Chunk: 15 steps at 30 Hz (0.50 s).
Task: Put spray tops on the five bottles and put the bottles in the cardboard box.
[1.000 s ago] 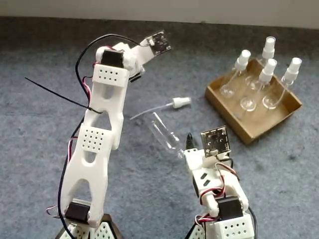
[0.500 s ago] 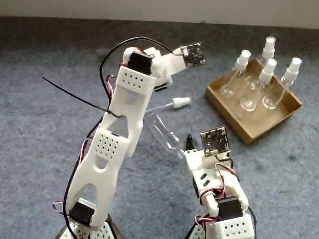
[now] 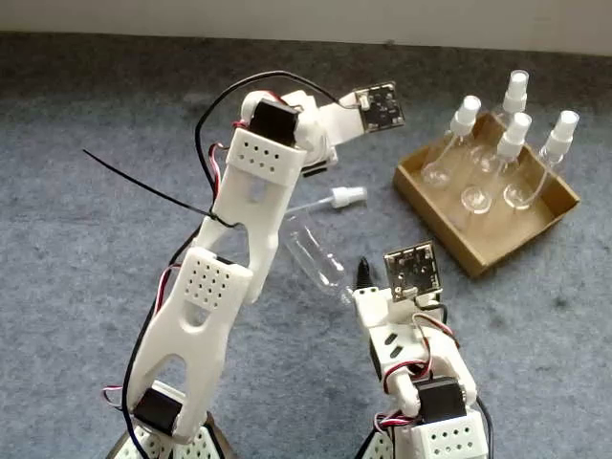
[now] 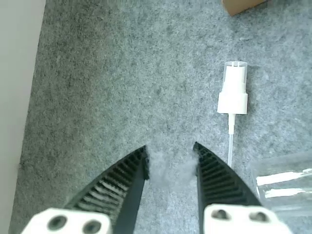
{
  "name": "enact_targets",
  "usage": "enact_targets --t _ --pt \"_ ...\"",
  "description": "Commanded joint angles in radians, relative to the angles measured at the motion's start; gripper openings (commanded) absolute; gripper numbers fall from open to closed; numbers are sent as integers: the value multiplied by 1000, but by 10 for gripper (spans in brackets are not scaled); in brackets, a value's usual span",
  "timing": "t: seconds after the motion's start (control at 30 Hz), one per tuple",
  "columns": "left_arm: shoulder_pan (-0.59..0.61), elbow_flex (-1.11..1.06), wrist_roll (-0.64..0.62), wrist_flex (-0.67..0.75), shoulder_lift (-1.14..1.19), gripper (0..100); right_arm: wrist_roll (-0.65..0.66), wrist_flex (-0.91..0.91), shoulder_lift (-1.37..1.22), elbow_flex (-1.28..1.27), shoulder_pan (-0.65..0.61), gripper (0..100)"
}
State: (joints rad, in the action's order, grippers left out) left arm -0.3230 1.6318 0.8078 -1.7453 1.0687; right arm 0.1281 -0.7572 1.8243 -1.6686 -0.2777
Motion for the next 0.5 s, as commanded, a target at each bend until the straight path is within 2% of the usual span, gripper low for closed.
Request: enact_targets --t 0.0,0.37,0.47 --pt "-19 31 -8 -6 -68 130 6 -4 13 -137 12 313" --pt "-87 31 -8 -3 -67 130 6 16 13 -133 12 313" --pt "-90 30 -8 -6 -67 133 8 -47 13 -136 13 313"
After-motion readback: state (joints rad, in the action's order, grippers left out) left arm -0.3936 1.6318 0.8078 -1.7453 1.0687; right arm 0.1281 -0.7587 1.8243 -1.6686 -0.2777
